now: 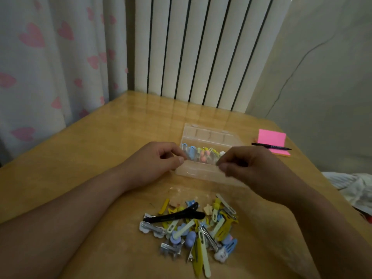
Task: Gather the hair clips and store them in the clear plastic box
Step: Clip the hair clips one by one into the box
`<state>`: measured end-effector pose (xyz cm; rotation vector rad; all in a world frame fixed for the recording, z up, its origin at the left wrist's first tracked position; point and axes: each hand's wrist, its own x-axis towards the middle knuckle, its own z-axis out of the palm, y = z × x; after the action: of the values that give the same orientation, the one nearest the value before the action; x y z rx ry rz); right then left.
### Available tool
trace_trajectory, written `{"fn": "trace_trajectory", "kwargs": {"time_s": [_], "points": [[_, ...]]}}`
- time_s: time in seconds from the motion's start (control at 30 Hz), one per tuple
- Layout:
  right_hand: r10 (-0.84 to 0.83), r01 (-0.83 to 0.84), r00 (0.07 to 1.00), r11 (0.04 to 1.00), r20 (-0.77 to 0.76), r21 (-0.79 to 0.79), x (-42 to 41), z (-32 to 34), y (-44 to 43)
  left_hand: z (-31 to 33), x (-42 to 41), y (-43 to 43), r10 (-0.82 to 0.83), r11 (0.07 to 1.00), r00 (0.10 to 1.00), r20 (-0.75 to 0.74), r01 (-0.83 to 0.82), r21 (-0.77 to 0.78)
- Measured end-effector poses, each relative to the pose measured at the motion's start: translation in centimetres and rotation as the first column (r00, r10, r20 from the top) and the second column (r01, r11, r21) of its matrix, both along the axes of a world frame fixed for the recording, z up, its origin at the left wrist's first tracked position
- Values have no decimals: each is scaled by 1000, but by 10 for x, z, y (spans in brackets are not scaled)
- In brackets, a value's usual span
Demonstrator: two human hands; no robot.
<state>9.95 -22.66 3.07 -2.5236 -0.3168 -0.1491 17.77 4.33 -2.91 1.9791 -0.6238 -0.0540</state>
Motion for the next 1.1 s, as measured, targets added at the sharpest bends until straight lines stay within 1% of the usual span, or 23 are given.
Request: {"fn": "trace_trajectory", "kwargs": {"time_s": [0.07, 0.17, 0.23, 0.33, 0.47, 0.6, 0.77, 0.93, 1.0, 1.07, 1.1], "points": [[111, -123, 981, 990, -161, -67, -8, 6, 7, 0, -1, 0, 1, 1000, 1000, 9, -1, 6], [166, -230, 940, 953, -297, -195, -14, 8, 18, 0, 0, 0, -2, 1000, 1000, 14, 2, 9], [181, -278, 926, 920, -331, -275, -17, 5, 24, -1, 1, 0, -10, 1000, 1000, 20, 10, 13], [153, -274, 933, 887, -325, -372, -19, 5, 29, -2, 2, 0, -12, 1000, 1000, 18, 11, 23], [129, -265, 935, 873, -331, -410, -22, 3, 31, -3, 3, 0, -8, 1000, 1000, 1, 8, 14], [172, -296, 925, 885, -339, -359, -19, -1, 34, -3, 2, 0, 2, 1000, 1000, 0, -2, 21], [172, -295, 921, 893, -348, -339, -16, -1, 31, -2, 1, 1, -7, 1000, 1000, -6, 7, 17], [211, -294, 934, 913, -288, -284, -14, -5, 32, -3, 1, 1, -7, 1000, 1000, -10, 7, 15], [222, -271, 945, 943, -241, -191, -11, -5, 29, -2, 1, 0, -7, 1000, 1000, -14, 7, 14], [178, -187, 969, 981, -169, -41, -9, -5, 22, -2, 1, 0, -9, 1000, 1000, -12, 9, 14], [136, -134, 985, 991, -105, 27, -6, -4, 16, -2, 2, 0, -6, 1000, 1000, -13, 7, 11]]}}
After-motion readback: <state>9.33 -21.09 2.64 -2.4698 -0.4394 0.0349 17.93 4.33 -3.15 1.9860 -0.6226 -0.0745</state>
